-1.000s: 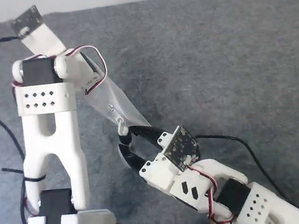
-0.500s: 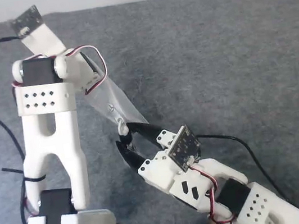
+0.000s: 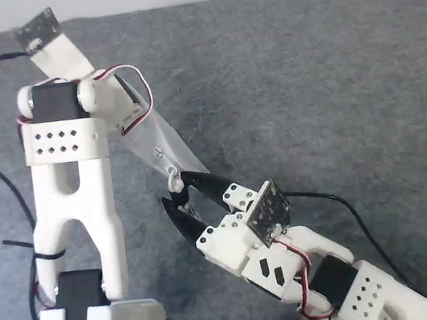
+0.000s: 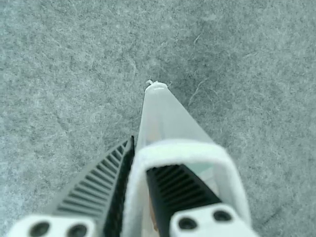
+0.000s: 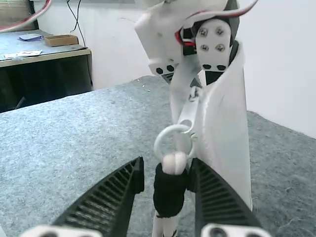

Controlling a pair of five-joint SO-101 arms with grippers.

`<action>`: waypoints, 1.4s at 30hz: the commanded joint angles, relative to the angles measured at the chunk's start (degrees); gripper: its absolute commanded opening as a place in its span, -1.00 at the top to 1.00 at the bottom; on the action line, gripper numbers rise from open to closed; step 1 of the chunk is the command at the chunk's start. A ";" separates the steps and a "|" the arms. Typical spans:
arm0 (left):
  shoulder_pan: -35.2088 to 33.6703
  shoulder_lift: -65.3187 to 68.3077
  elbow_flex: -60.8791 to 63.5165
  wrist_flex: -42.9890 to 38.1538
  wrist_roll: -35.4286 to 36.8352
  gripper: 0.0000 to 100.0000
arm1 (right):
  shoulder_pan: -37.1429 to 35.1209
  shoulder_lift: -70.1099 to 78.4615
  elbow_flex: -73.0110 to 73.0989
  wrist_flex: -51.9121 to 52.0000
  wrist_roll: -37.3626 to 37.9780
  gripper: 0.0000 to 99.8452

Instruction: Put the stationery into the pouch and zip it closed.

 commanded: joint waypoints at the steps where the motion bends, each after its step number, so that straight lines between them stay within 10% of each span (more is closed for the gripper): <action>1: 0.00 -0.26 -0.48 -0.62 0.70 0.98 | 0.84 0.31 -1.85 -1.01 -0.26 0.71; 15: 0.00 -0.26 -0.48 -0.62 -0.62 0.98 | 2.24 -0.57 -3.52 4.70 4.31 0.99; 42: 9.05 -3.87 -13.32 -2.46 -40.44 0.77 | -3.03 -15.25 -7.38 32.13 22.68 0.99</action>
